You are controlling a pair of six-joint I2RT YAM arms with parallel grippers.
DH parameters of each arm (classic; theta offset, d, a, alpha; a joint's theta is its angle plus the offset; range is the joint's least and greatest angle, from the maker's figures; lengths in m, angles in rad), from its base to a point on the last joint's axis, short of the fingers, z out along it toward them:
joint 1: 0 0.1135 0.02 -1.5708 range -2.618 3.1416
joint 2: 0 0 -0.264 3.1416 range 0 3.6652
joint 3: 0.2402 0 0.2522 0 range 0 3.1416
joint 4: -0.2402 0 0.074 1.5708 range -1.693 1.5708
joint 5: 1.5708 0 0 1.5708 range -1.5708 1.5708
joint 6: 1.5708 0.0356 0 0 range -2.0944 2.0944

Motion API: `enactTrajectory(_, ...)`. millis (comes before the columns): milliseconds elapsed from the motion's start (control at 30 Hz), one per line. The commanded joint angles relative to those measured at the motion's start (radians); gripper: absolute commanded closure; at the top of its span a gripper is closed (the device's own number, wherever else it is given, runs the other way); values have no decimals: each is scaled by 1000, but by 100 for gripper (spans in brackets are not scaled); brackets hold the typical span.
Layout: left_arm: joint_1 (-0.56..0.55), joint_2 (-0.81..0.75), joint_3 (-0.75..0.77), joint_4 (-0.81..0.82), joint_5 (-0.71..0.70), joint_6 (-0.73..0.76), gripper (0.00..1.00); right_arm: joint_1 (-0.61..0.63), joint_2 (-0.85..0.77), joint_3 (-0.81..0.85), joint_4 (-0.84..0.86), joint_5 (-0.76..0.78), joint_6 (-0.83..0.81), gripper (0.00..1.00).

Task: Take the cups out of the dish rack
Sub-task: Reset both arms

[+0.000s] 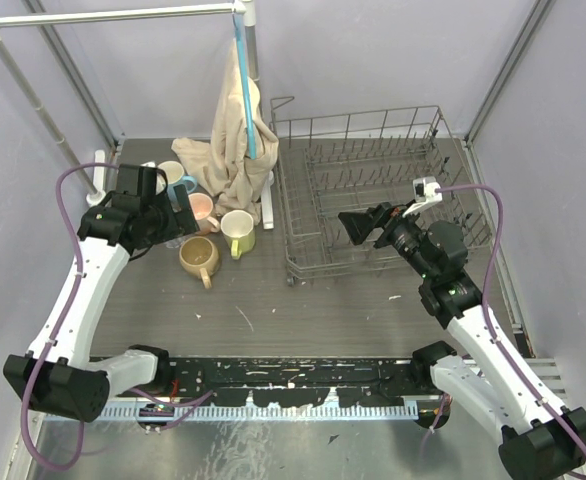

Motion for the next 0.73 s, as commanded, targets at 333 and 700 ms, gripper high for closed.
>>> enactTrajectory(333,3,-30,22,20,38,-13,2,-1,-25,51,12,57,12,0)
enactTrajectory(700,3,-25,14,28,41,-15,2,-1,-17,65,-5,43,10,0)
